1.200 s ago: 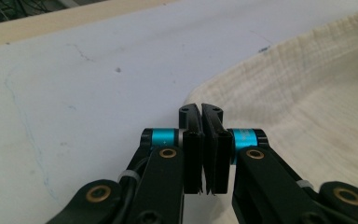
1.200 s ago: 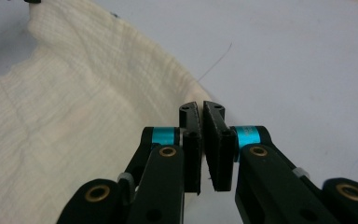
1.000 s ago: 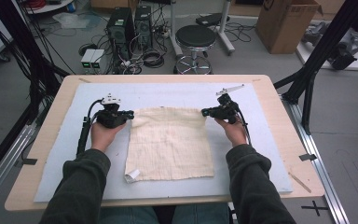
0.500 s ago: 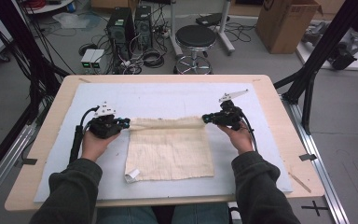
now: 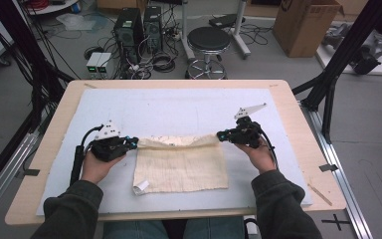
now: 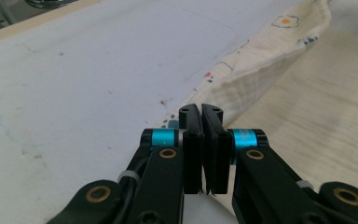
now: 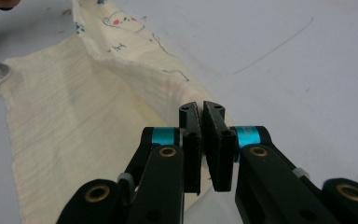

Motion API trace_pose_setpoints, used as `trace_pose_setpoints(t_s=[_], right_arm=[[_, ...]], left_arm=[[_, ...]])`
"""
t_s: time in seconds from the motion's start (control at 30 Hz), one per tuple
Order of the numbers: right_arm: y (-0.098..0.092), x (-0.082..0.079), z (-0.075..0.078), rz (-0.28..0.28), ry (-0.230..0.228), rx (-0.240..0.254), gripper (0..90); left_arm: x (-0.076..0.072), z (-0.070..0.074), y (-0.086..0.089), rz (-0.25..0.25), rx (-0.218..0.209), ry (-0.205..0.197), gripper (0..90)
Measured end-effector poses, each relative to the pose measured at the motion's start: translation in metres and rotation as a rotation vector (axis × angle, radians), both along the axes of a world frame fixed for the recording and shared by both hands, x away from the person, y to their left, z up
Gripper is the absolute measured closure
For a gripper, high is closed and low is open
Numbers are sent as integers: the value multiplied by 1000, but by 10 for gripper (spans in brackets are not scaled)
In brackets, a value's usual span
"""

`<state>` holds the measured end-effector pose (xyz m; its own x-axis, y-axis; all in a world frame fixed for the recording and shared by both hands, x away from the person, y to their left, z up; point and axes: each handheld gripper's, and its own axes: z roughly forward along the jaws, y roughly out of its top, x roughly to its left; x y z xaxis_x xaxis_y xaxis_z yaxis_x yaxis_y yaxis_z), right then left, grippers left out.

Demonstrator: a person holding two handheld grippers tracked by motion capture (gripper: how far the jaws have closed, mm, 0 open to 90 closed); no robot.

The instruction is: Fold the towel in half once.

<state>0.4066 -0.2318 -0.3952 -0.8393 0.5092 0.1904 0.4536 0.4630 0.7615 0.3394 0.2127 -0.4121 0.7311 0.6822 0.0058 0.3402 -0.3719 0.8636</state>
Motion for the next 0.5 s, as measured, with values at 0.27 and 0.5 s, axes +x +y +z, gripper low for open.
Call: trace_pose_setpoints(t_s=[0.27, 0.5], right_arm=[[-4, -21, -8, 29, 2, -11, 857], [-3, -36, -10, 46, -5, -11, 857]], left_arm=[[-23, -3, -5, -55, 62, -14, 866], [-41, -4, -8, -97, 64, -23, 866]])
